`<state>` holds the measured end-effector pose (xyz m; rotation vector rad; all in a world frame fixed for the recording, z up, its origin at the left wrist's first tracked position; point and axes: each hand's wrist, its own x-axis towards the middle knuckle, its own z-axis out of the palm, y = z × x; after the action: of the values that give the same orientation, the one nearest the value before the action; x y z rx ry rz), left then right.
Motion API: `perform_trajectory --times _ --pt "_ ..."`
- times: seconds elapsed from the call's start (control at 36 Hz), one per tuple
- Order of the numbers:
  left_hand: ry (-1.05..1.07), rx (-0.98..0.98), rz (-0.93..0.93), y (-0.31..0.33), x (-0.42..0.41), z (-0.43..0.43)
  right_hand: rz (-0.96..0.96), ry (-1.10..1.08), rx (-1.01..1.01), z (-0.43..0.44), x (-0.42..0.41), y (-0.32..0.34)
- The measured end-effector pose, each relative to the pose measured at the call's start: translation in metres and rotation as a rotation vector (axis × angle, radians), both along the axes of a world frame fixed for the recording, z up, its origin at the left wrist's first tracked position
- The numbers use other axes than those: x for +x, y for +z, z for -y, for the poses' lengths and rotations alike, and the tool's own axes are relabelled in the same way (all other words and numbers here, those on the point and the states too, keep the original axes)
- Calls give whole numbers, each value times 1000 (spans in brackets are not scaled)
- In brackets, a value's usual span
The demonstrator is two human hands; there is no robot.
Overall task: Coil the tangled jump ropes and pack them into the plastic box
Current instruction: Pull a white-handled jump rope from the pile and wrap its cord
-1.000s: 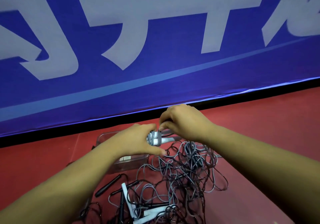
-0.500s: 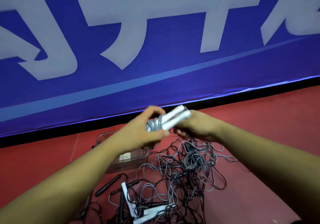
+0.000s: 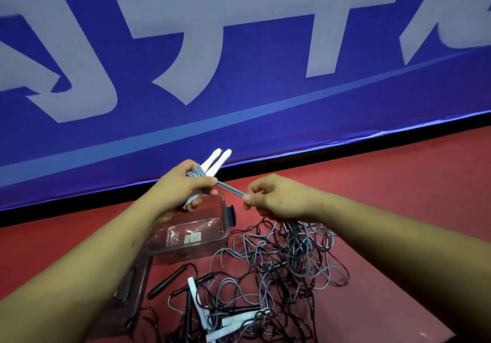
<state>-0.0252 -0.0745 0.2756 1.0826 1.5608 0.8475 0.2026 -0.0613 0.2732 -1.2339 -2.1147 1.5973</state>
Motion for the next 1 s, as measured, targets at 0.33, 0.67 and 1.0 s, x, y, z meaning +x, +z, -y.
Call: perform_trajectory --times 0.33,0.67,1.0 --pt "-394 117 -1072 -18 20 0 254 146 488 3 -17 12" --pt "-682 260 -889 -13 38 10 242 -41 687 -17 1 5" --pt "-666 299 -426 2 44 27 -36 -125 248 -30 26 -2"
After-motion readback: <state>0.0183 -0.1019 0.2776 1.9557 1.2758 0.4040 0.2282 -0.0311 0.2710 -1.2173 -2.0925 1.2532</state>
